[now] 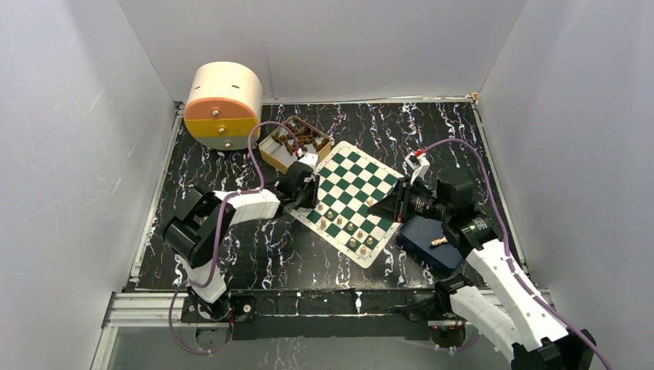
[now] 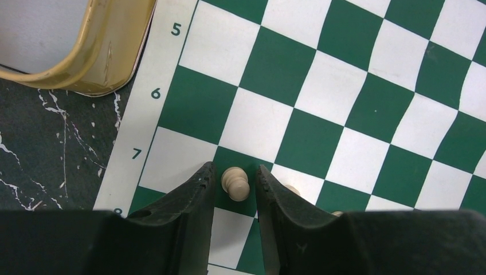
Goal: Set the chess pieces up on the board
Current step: Place the chess piece on the chessboard.
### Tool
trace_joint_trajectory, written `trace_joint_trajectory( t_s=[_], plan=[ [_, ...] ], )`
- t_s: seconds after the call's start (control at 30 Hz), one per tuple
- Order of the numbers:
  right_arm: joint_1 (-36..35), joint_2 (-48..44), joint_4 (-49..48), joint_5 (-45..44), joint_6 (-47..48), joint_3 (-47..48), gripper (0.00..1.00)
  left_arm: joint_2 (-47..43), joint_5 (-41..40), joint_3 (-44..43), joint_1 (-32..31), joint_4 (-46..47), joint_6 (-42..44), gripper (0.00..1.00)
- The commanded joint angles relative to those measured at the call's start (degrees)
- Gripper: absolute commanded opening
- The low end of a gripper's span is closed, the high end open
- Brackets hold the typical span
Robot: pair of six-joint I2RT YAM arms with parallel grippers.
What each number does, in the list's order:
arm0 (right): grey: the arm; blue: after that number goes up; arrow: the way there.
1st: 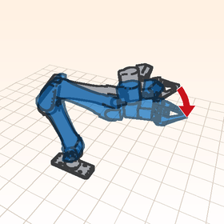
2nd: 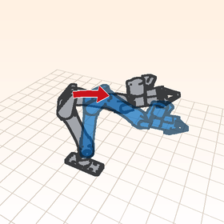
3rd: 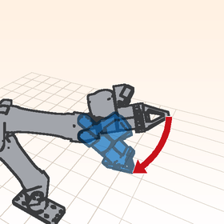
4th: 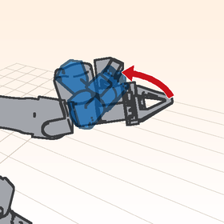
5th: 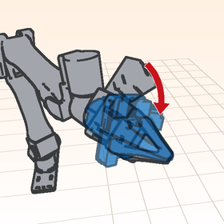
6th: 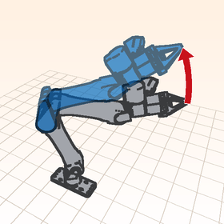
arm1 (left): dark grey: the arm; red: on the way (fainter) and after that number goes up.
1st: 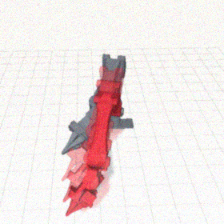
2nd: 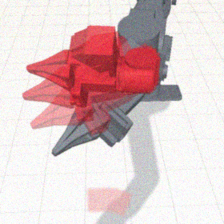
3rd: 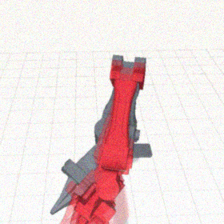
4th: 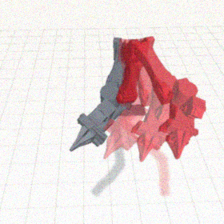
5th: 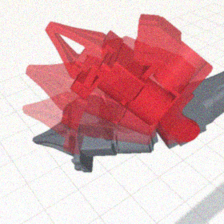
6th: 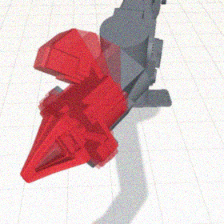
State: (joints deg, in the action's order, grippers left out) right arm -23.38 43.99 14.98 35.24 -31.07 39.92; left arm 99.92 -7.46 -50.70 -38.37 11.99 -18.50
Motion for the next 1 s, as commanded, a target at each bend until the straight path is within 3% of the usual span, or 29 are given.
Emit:
trace_joint_trajectory(
  t_s=[0.0,0.37,0.63,0.8,0.97],
  plan=[
    [-0.27,0.12,-2.72,-0.13,1.01,1.02,0.25,-2.62,0.33,-1.9,-0.02,-1.59,-0.04,0.3],
    [-0.2,1.33,-1.79,-1.31,1.41,1.66,0.25,-4.56,0.08,-3.99,-0.03,-4.41,0.22,0.33],
    [-0.22,4.41,-0.4,-1.16,-0.72,3.53,0.25,-13.1,0.7,-8.27,-0.04,-8.45,-0.27,0.39],
    [-0.26,7.44,1.35,0.52,-2.29,5.43,0.25,-20.99,16.23,-8.54,0.0,-6.65,7.48,0.49],
    [-0.26,11.93,1.67,5.8,-4.41,6.97,0.26,-28.66,33.92,-3.92,0.02,-4.12,21.34,0.5]
  ],
)
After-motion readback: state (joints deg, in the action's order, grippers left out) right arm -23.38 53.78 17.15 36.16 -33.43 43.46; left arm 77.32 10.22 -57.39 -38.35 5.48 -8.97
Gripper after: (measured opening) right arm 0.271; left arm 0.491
